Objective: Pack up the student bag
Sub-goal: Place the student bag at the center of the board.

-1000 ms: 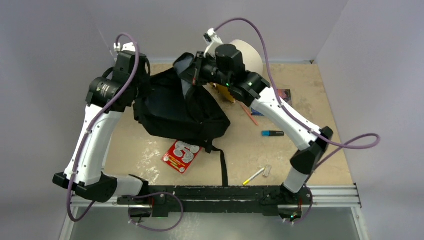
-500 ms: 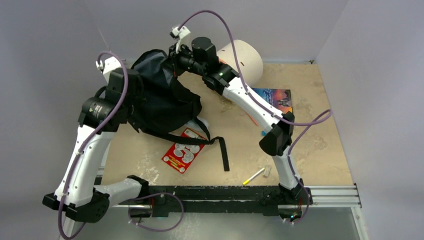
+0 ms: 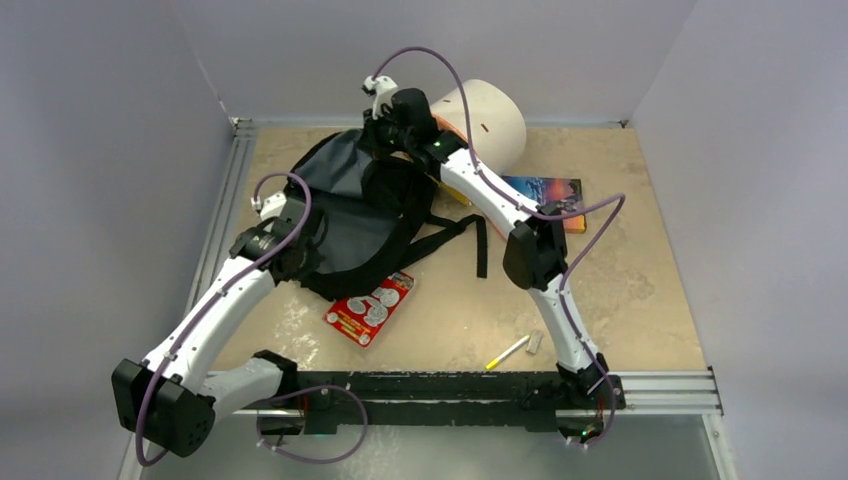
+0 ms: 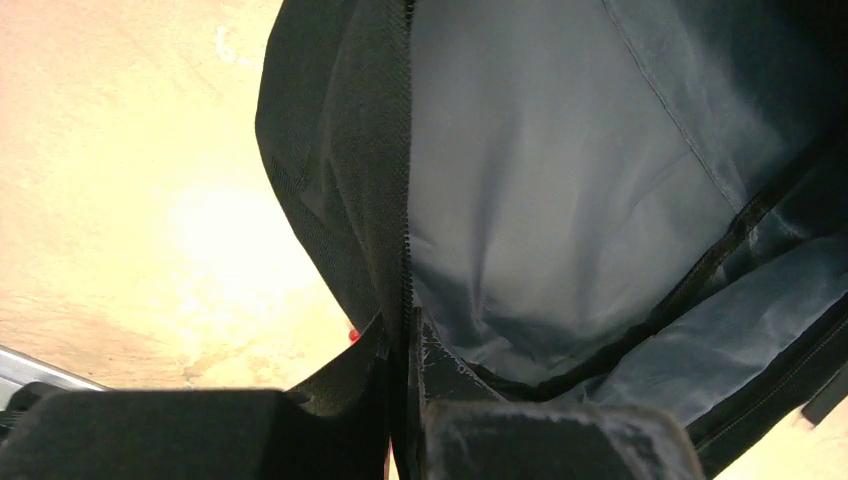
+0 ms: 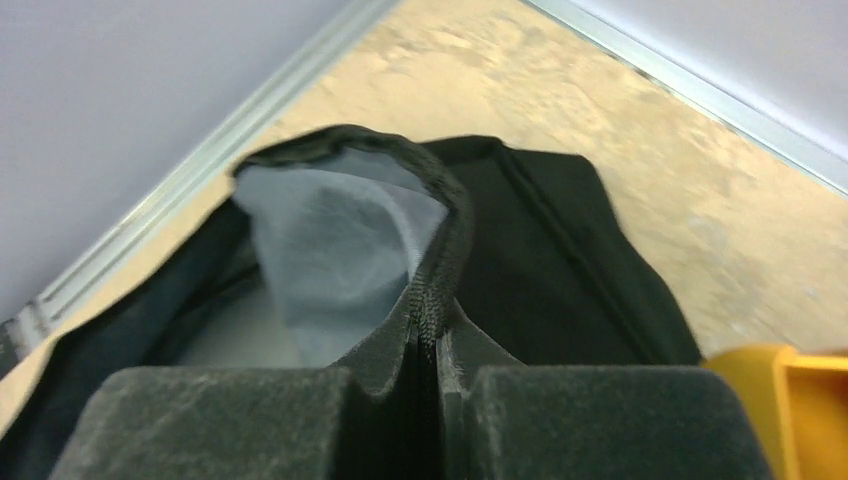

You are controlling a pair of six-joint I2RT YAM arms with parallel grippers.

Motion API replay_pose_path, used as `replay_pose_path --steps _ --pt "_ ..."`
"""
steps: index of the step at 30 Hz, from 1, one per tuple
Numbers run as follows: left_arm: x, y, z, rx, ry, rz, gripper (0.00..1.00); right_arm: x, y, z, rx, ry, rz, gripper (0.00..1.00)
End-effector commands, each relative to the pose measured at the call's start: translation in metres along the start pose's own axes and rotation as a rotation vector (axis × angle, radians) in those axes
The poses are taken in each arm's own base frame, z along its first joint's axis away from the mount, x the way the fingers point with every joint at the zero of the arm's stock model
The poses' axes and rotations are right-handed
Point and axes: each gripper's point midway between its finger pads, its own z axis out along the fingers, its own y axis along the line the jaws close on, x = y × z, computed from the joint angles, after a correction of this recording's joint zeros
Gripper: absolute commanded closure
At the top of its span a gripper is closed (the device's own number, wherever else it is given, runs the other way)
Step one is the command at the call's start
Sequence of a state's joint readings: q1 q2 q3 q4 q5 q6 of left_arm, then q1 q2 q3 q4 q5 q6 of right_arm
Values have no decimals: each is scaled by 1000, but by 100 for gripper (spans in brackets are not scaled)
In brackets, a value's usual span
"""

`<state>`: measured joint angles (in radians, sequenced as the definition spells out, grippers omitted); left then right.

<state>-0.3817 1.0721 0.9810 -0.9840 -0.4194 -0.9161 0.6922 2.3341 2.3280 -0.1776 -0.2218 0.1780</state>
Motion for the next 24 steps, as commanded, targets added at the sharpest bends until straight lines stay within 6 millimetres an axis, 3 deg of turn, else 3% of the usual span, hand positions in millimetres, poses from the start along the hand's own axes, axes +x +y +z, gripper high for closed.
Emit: replay_pose_path --steps 1,5,9,16,19,24 --pt "-8 -16 9 32 -32 -89 100 -18 -45 -9 146 -52 -11 88" --pt "-1 -11 16 -4 -13 -77 100 -1 -76 -10 285 -18 -36 77" --pt "7 -7 20 -11 12 -57 98 5 -87 -19 354 -11 -52 68" --pt "-3 -12 7 27 -1 -13 47 -17 -65 -35 262 -59 -103 45" --pt "-18 -13 -6 33 -40 -7 38 -28 -52 -44 218 -80 -94 42" --pt "-43 -25 -22 81 -101 21 37 -61 -27 -76 163 -160 -93 38"
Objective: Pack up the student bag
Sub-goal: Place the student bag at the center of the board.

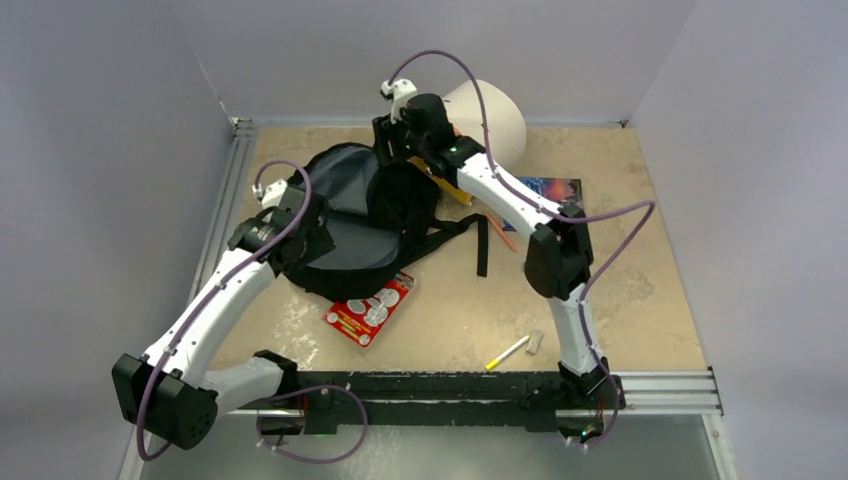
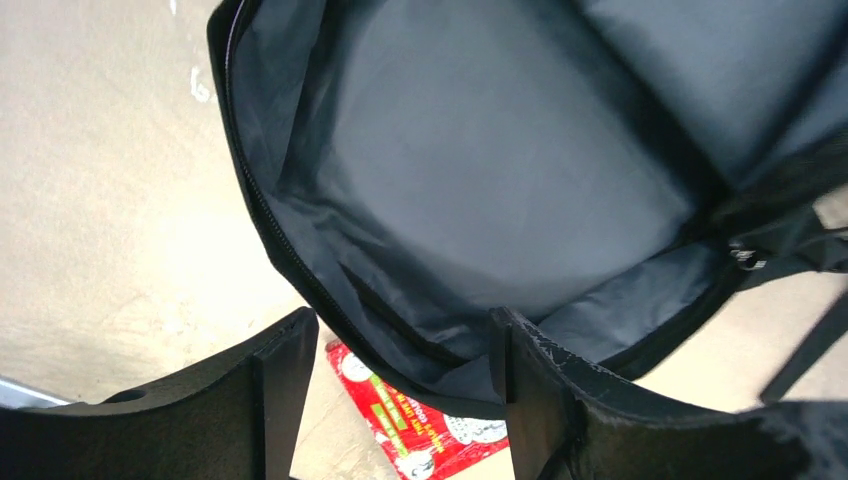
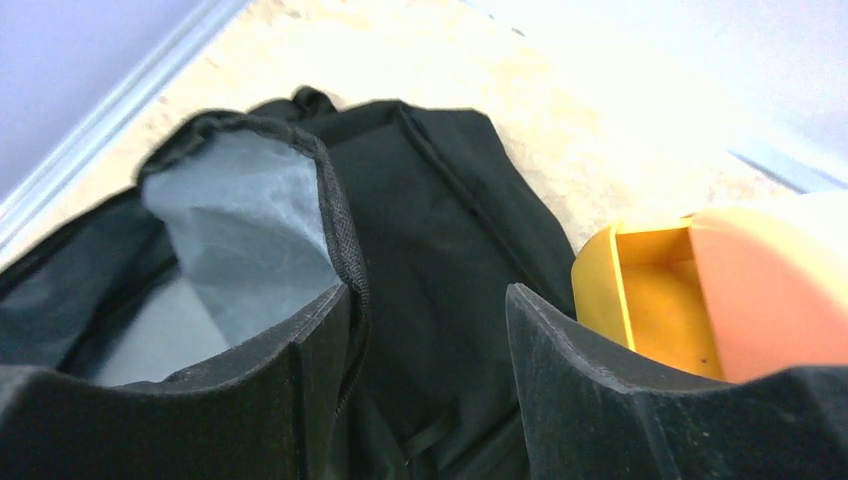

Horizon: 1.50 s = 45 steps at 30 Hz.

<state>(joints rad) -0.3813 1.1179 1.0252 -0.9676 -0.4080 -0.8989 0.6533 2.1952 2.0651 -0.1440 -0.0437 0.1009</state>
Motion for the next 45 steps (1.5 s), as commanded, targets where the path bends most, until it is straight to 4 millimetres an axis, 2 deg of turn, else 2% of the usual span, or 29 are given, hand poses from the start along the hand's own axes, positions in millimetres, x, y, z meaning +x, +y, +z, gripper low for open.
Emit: replay_pose_path --steps 1,4,7,12,15,18,21,24,27,30,34,39,42,45 --pt "-40 -17 -25 79 -111 20 37 -94 17 -63 -61 -241 -21 37" --pt "-52 -36 -25 153 -153 78 37 -107 21 -83 -70 -280 -8 35" --pt "-60 -53 -15 182 -168 122 37 -116 22 -99 -64 -301 23 35" --pt "-57 -81 22 189 -131 205 42 -117 19 -132 -28 -333 75 36" --pt "-46 -86 46 160 -77 238 44 -103 16 -151 -6 -323 106 35" --pt "-40 -99 55 203 -46 272 46 -88 17 -170 -5 -308 118 36" --pt "-54 -115 46 268 -88 280 46 -70 20 -185 -23 -287 122 36" --pt "-75 -119 31 282 -152 270 46 -51 39 -201 -142 -288 66 35" --pt "-89 -114 26 266 -188 254 43 -24 55 -200 -242 -292 8 33" --pt "-96 -104 35 234 -181 243 43 -3 69 -186 -215 -307 -23 32" --pt "-95 -87 54 191 -145 224 43 10 111 -183 -261 -428 -107 32" --pt "-89 -67 75 160 -97 184 43 20 125 -153 -275 -417 51 30" --pt "-90 -62 82 178 -77 153 43 37 150 -136 -277 -419 41 28" --pt "-93 -61 86 190 -67 145 43 52 163 -117 -217 -403 39 26"
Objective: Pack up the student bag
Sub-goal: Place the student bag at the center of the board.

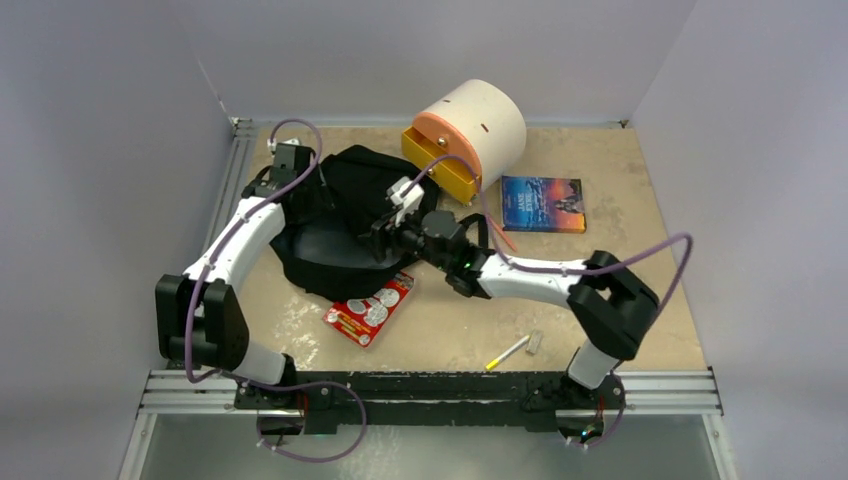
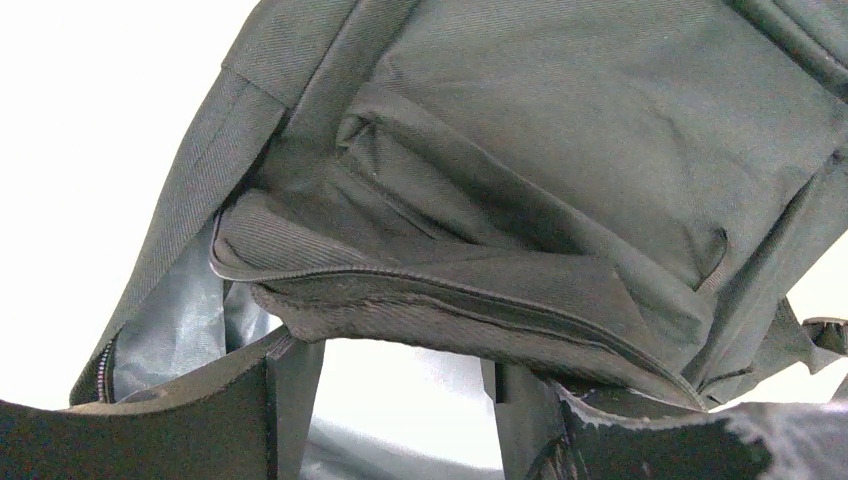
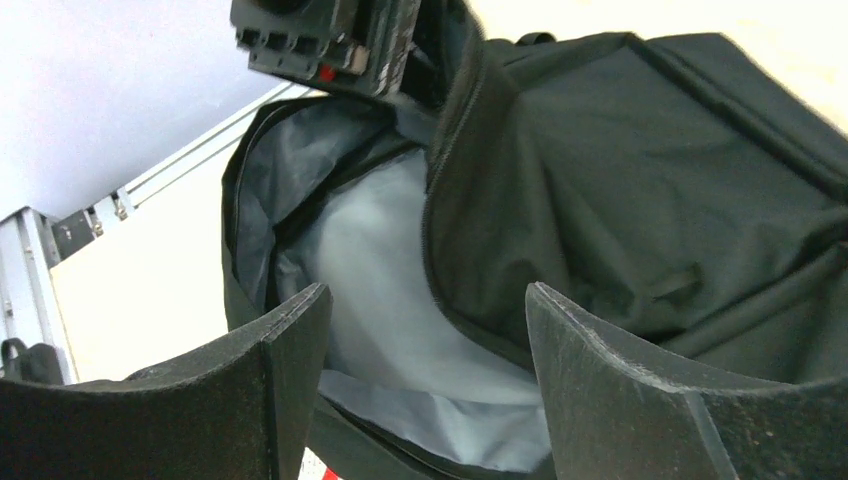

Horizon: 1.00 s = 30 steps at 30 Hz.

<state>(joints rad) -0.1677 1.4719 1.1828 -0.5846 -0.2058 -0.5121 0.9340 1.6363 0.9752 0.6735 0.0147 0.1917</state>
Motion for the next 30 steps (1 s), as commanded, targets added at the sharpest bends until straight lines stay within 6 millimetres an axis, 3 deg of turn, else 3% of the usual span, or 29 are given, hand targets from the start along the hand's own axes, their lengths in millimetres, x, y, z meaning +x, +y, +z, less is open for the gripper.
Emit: replay_pose_path --steps 1,9,17,22,28,30 --pt "-12 -4 6 51 -22 -17 43 -30 28 23 55 -168 8 25" --pt "-13 -6 12 67 -15 -12 43 -3 7 56 303 -154 -5 20" --pt "-17 -1 15 67 -16 -19 44 24 -21 77 479 -76 -60 28" --pt "-15 1 20 60 -10 -21 44 18 -20 76 479 -79 -47 55" --pt "-11 9 36 34 15 -31 44 -21 10 56 325 -63 -21 97" --pt "-10 13 43 19 27 -41 44 -35 17 46 282 -61 -31 100"
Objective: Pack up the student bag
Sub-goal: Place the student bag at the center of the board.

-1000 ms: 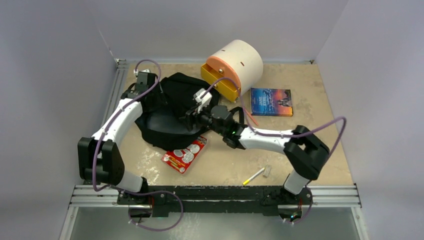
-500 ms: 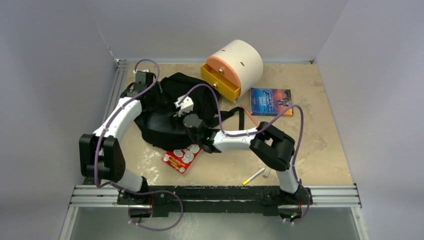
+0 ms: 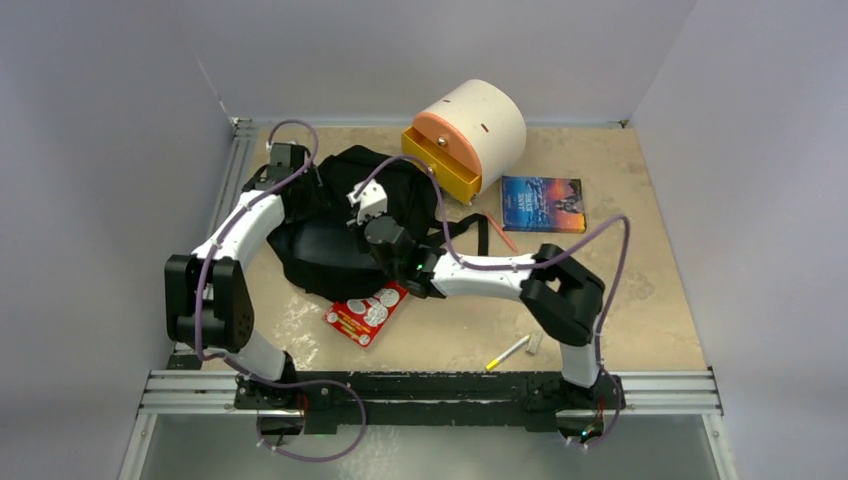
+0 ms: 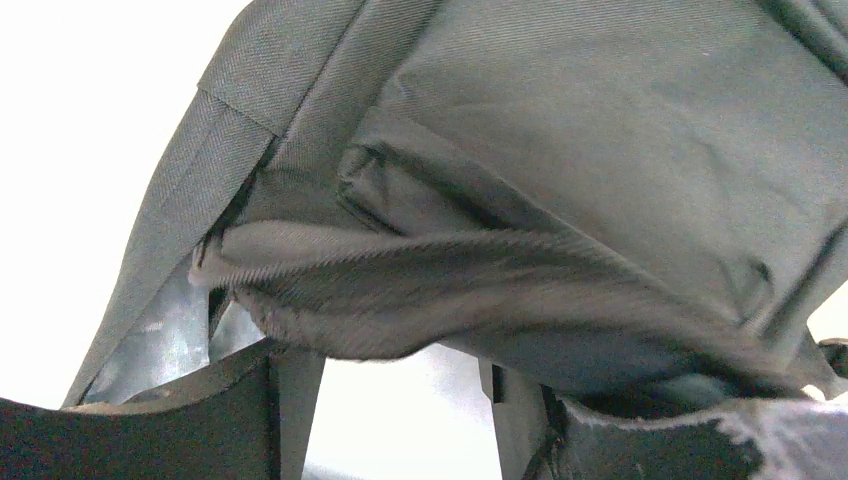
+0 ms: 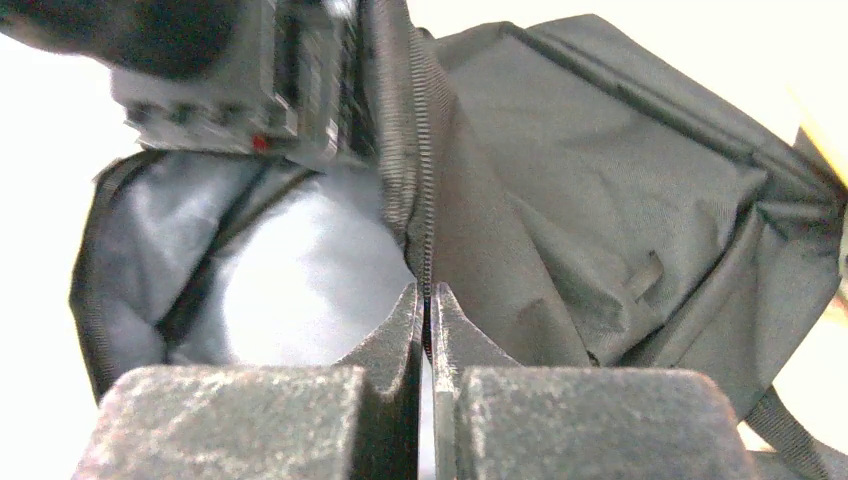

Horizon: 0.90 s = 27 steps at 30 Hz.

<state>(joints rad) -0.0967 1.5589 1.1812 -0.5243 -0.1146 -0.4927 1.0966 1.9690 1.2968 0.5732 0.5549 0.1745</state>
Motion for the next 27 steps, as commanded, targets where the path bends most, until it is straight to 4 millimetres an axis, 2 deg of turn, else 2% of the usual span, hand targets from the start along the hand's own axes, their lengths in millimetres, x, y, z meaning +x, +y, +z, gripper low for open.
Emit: replay_pose_path --steps 1,4,7,11,14,19,23,27 --pt "-13 6 15 -11 -21 -15 45 -76 12 -34 -140 -79 47 100" --pt "-14 10 29 -26 -3 -30 45 -82 12 -40 -227 -29 32 100" --pt "-20 10 42 -32 -3 -27 45 -84 -1 -39 -307 35 61 100" --pt "-35 8 55 -32 -37 -10 45 -75 -37 -28 -304 95 79 100" --pt "-40 6 61 -27 -40 5 45 -60 -69 -13 -246 154 75 100" --pt "-41 5 62 -12 -56 24 45 -21 -119 10 -94 257 42 100" --pt "-41 4 60 3 -69 39 45 8 -141 22 13 311 -13 100" --pt "-41 2 55 18 -67 41 45 30 -152 30 74 348 -44 99"
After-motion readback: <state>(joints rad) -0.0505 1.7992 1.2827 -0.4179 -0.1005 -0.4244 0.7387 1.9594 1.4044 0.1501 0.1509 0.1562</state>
